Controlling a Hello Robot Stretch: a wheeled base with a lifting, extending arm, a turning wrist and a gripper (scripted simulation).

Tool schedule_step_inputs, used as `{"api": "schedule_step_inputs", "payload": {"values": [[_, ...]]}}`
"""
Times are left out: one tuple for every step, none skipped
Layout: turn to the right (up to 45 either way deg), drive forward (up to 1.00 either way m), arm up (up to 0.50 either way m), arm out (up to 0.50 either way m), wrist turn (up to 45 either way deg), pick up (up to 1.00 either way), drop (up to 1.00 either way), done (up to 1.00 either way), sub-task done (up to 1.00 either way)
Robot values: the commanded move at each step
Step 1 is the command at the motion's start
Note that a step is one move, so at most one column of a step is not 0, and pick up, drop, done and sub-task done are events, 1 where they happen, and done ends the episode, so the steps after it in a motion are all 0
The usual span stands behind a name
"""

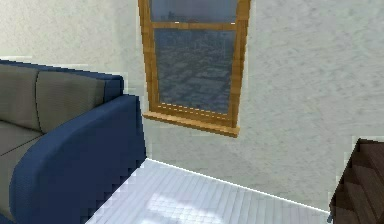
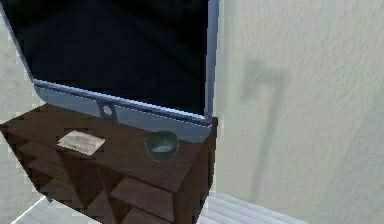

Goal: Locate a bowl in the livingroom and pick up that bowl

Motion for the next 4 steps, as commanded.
{"api": "schedule_step_inputs", "payload": {"values": [[0.0,0.00,0.50,0.00,0.0,0.00,0.00,0.00,0.00],[0.0,0.00,0.38,0.00,0.0,0.00,0.00,0.00,0.00],[0.0,0.00,0.00,0.40,0.0,0.00,0.00,0.00,0.00],[0.0,0.00,0.00,0.00,45.0,0.00,0.00,0.00,0.00]]}}
